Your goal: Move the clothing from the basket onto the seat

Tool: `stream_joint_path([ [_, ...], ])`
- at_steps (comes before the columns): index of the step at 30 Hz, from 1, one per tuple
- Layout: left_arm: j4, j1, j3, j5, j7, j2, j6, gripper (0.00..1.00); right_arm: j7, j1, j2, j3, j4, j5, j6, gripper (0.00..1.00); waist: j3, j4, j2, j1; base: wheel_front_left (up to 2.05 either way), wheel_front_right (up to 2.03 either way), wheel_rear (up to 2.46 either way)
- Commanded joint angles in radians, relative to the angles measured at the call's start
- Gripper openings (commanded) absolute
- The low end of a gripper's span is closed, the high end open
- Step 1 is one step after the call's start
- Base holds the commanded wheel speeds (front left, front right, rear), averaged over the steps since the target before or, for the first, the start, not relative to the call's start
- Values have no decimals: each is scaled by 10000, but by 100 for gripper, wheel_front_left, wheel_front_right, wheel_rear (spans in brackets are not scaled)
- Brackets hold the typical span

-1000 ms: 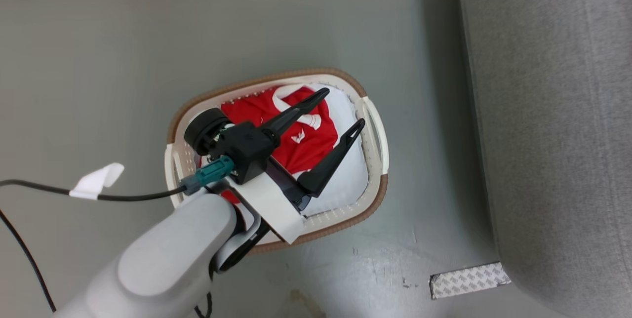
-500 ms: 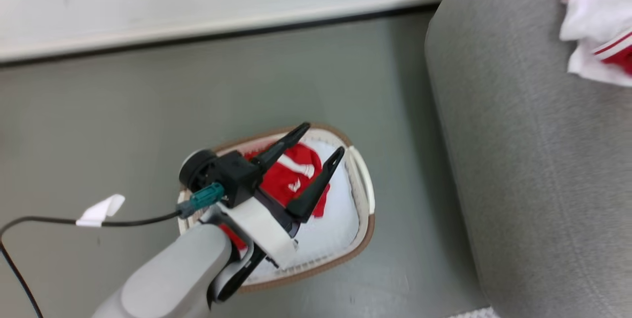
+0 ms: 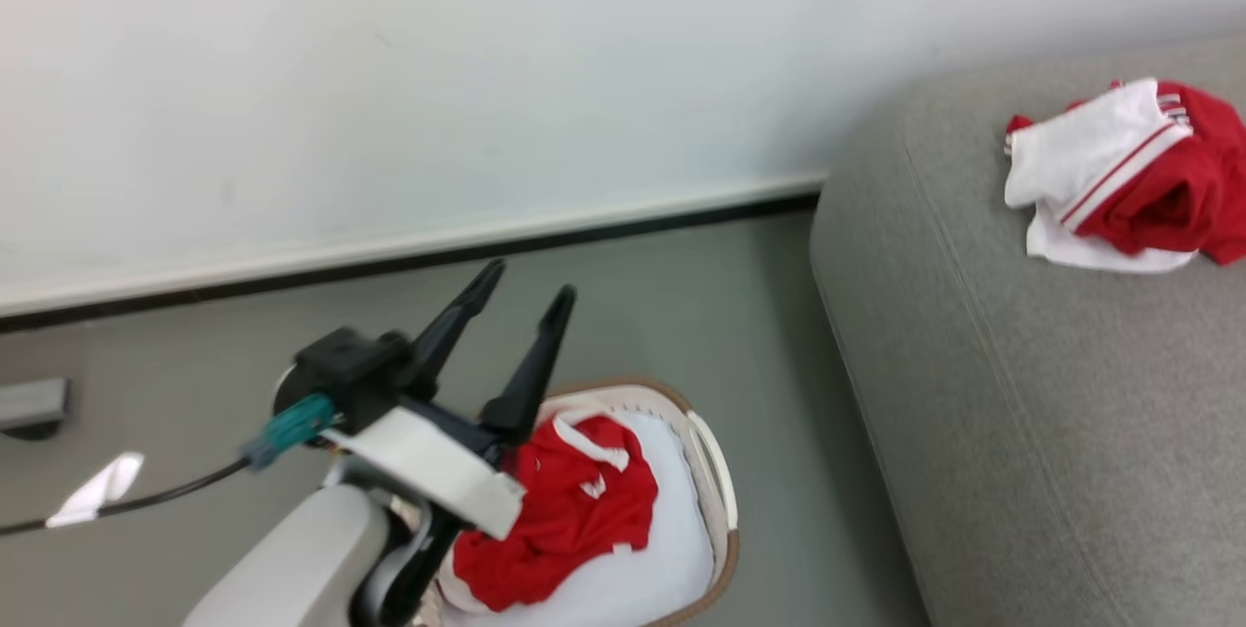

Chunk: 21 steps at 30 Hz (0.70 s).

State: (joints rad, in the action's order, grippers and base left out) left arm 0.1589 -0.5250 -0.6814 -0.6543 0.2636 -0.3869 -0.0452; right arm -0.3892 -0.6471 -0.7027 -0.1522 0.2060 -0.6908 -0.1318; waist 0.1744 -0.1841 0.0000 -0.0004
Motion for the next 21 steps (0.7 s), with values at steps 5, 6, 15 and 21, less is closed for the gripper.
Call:
stream_joint_path([
  [5, -15, 1279, 1180, -57, 7, -169, -394, 100, 1452, 1554, 1401, 885, -516, 515, 22, 100, -1060, 600, 0, 4, 0, 0, 0],
  [6, -34, 1520, 1452, -33, 7, -163, -472, 100, 1696, 1832, 1655, 1011, -625, 605, 22, 100, -1151, 670, 0, 4, 0, 0, 0],
  [15, -229, 3498, 3424, 410, 9, 97, -840, 100, 3770, 4195, 3702, 1124, -1467, 1184, 22, 100, -1527, 1136, 0, 4, 0, 0, 0],
  [21, -643, 4628, 4803, 1506, 9, 674, -834, 100, 5174, 5235, 4402, 268, -1234, 1863, 22, 100, -1611, 1236, 0, 4, 0, 0, 0],
])
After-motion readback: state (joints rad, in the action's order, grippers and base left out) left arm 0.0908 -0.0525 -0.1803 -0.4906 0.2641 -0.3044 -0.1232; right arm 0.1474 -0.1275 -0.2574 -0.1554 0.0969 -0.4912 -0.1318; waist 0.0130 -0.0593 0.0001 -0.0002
